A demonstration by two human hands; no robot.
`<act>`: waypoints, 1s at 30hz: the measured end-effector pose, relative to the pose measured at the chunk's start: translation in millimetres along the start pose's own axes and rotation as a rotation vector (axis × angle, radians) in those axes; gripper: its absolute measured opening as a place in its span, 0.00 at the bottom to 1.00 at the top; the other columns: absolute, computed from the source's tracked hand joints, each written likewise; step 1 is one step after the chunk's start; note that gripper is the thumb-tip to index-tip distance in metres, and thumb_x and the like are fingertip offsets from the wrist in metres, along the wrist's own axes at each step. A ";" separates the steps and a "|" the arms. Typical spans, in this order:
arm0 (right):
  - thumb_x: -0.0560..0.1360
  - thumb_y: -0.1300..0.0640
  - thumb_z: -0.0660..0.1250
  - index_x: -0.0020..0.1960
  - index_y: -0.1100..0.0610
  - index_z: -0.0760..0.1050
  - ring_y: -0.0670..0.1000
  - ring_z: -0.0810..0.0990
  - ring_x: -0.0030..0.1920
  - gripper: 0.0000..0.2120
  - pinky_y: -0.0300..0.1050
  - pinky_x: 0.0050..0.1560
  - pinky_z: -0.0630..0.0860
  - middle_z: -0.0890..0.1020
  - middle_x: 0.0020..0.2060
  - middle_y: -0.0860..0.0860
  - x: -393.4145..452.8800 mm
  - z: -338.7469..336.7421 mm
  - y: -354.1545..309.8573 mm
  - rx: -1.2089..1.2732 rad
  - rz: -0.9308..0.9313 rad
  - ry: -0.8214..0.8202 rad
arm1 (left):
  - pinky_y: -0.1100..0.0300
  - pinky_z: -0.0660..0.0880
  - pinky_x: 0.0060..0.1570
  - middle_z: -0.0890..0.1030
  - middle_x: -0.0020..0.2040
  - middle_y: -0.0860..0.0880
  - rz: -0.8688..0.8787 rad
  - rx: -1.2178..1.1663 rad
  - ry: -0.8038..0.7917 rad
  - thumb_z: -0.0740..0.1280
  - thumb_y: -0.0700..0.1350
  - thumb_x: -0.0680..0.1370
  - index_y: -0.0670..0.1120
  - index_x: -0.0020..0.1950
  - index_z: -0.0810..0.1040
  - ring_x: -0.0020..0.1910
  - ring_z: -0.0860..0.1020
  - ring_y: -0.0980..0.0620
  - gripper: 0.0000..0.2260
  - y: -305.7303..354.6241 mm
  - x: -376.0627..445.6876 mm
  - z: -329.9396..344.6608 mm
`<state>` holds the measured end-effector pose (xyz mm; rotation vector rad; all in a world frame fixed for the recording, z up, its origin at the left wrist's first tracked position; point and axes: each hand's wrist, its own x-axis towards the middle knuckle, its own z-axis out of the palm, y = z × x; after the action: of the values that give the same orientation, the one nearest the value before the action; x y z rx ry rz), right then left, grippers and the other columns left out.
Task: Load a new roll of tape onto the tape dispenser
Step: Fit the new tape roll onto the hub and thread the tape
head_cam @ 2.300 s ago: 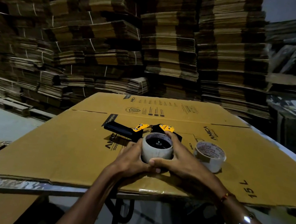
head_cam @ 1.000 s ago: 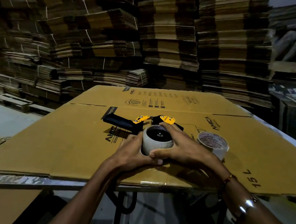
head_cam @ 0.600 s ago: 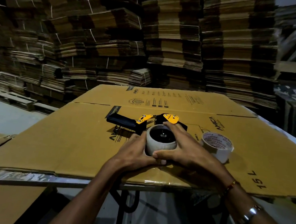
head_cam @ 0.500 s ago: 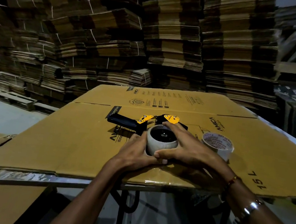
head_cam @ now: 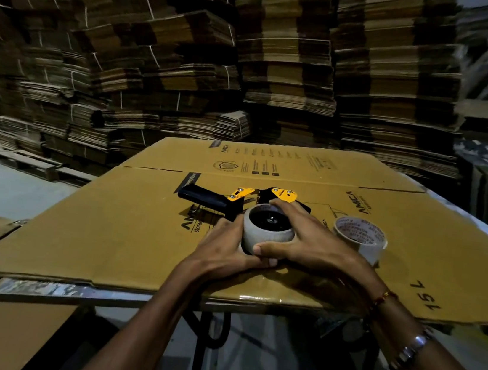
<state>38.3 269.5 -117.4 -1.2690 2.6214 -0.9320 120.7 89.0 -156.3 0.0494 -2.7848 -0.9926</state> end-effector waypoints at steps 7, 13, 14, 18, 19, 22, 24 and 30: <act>0.67 0.35 0.74 0.78 0.48 0.57 0.48 0.69 0.68 0.47 0.41 0.61 0.67 0.67 0.71 0.47 0.6 5.9 1.0 -0.022 -0.004 0.077 | 0.47 0.71 0.64 0.72 0.65 0.54 0.002 0.023 -0.006 0.66 0.75 0.61 0.57 0.76 0.59 0.62 0.67 0.52 0.48 1.7 -1.9 -0.2; 0.67 0.37 0.75 0.77 0.47 0.57 0.49 0.69 0.68 0.46 0.47 0.66 0.71 0.68 0.69 0.46 -1.8 9.7 -1.3 -0.009 0.015 0.112 | 0.47 0.71 0.64 0.72 0.64 0.55 -0.016 0.020 -0.011 0.66 0.75 0.60 0.56 0.76 0.58 0.63 0.66 0.52 0.49 3.6 -2.9 0.8; 0.67 0.37 0.75 0.77 0.47 0.58 0.49 0.70 0.68 0.46 0.48 0.66 0.71 0.68 0.69 0.46 -3.3 11.0 -2.3 -0.005 0.012 0.127 | 0.47 0.71 0.64 0.72 0.64 0.55 -0.017 0.020 -0.014 0.66 0.75 0.60 0.56 0.76 0.58 0.63 0.66 0.52 0.49 3.2 -3.0 0.6; 0.66 0.36 0.75 0.78 0.47 0.56 0.49 0.69 0.69 0.48 0.51 0.68 0.70 0.67 0.70 0.47 -6.3 11.6 -3.4 0.006 0.021 0.122 | 0.46 0.72 0.64 0.73 0.64 0.54 -0.019 -0.012 -0.004 0.69 0.73 0.61 0.58 0.75 0.60 0.64 0.67 0.50 0.47 -0.5 -2.1 0.2; 0.66 0.35 0.75 0.79 0.47 0.55 0.49 0.68 0.70 0.50 0.50 0.69 0.69 0.66 0.72 0.47 -5.7 9.2 -3.4 0.010 0.030 0.097 | 0.45 0.72 0.64 0.72 0.64 0.54 -0.014 -0.019 0.000 0.70 0.72 0.62 0.58 0.75 0.60 0.64 0.67 0.50 0.46 -0.1 -2.8 0.2; 0.64 0.32 0.75 0.80 0.48 0.52 0.49 0.67 0.71 0.54 0.50 0.70 0.67 0.64 0.74 0.46 -3.1 4.8 -4.2 0.026 0.042 0.044 | 0.45 0.71 0.65 0.71 0.64 0.53 -0.010 -0.020 -0.005 0.70 0.71 0.62 0.58 0.76 0.58 0.64 0.66 0.50 0.46 2.1 -5.1 -0.9; 0.64 0.33 0.75 0.80 0.49 0.53 0.48 0.67 0.71 0.53 0.49 0.70 0.67 0.64 0.74 0.46 -2.5 5.0 -3.0 0.027 0.039 0.049 | 0.46 0.70 0.65 0.71 0.64 0.54 -0.010 -0.015 -0.007 0.69 0.72 0.61 0.58 0.77 0.58 0.64 0.66 0.50 0.47 3.5 -4.8 -1.5; 0.69 0.41 0.76 0.76 0.47 0.59 0.47 0.70 0.65 0.42 0.41 0.60 0.68 0.68 0.63 0.44 -0.6 -6.9 -7.9 -0.027 0.018 -0.038 | 0.47 0.71 0.64 0.71 0.64 0.54 -0.020 -0.022 0.004 0.69 0.73 0.61 0.60 0.77 0.57 0.63 0.66 0.51 0.48 1.8 -4.2 1.6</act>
<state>41.9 269.6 -107.5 -1.2546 2.6205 -0.8649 124.6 91.7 -157.0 0.0766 -2.7749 -1.0270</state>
